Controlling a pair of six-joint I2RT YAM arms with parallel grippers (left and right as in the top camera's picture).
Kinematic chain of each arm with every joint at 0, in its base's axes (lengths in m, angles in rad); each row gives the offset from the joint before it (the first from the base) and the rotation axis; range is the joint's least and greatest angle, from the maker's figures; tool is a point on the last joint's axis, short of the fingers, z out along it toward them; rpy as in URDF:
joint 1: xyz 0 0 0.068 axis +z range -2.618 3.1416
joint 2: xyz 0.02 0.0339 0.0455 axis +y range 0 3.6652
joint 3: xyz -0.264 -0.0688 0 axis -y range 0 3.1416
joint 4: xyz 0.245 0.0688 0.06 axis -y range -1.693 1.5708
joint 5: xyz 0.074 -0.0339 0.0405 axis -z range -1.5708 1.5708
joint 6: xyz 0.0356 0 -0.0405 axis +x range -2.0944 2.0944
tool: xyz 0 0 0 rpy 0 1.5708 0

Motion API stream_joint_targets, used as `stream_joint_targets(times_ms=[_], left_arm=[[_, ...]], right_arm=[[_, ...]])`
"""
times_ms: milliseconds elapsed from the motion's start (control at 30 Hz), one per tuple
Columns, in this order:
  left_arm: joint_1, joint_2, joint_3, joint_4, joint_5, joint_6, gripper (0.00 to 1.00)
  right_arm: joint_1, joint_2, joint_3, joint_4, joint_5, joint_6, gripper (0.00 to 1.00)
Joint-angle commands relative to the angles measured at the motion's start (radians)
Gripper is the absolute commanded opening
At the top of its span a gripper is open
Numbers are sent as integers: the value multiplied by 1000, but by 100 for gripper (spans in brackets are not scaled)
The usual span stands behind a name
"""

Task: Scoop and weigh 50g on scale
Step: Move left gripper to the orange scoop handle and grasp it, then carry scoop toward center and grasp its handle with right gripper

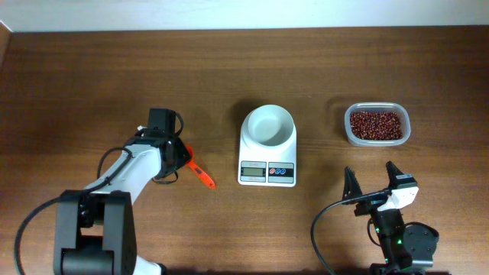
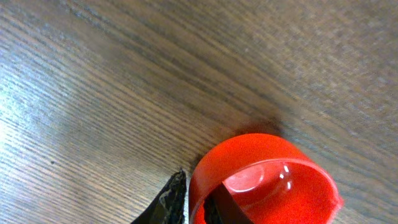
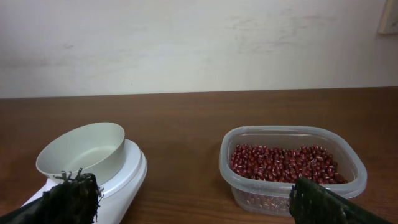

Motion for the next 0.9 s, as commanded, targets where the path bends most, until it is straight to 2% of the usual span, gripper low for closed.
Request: stream_joint_targets(times_ms=[0,67,100,167,200,233,400,500,600,633,700,767,800,867], left_arm=[[5,13,-15,6,-12,1,2],[5,13,-15,9,-11,1,0],[7,12,-15,-2,-11,-50,0],[17,-9,-14,-74,-11,-229,0],[32,-57,-10,-163,-11,-361,0],[38,-115,-6,-237,-6,-445,0],[38,-435,-5,-290,212,-469,0],[38,-532,-5,-263,318,-468,0],[38,-550,-5,-275,331,-486,0],[38,-550,-5,-318,330,-576,0],[38,-550,-6,-325,330,-593,0],[38,-550,-6,-326,327,-592,0],[38,-550,-6,-325,327,-592,0],[38,-550,-6,-325,327,-593,0]], right_arm=[[6,-5,-5,-6,1,3,99],[6,-5,-5,-7,1,3,99],[6,-5,-5,-7,1,3,99],[6,-5,-5,-6,1,3,99],[6,-5,-5,-7,1,3,99],[6,-5,-5,-6,1,3,99],[6,-5,-5,-7,1,3,99],[6,-5,-5,-7,1,3,99],[6,-5,-5,-5,0,4,99],[6,-5,-5,-3,-57,108,99],[6,-5,-5,3,-201,424,99],[6,-5,-5,4,-478,703,99],[6,-5,-5,4,-639,768,99],[6,-5,-5,8,-751,776,99]])
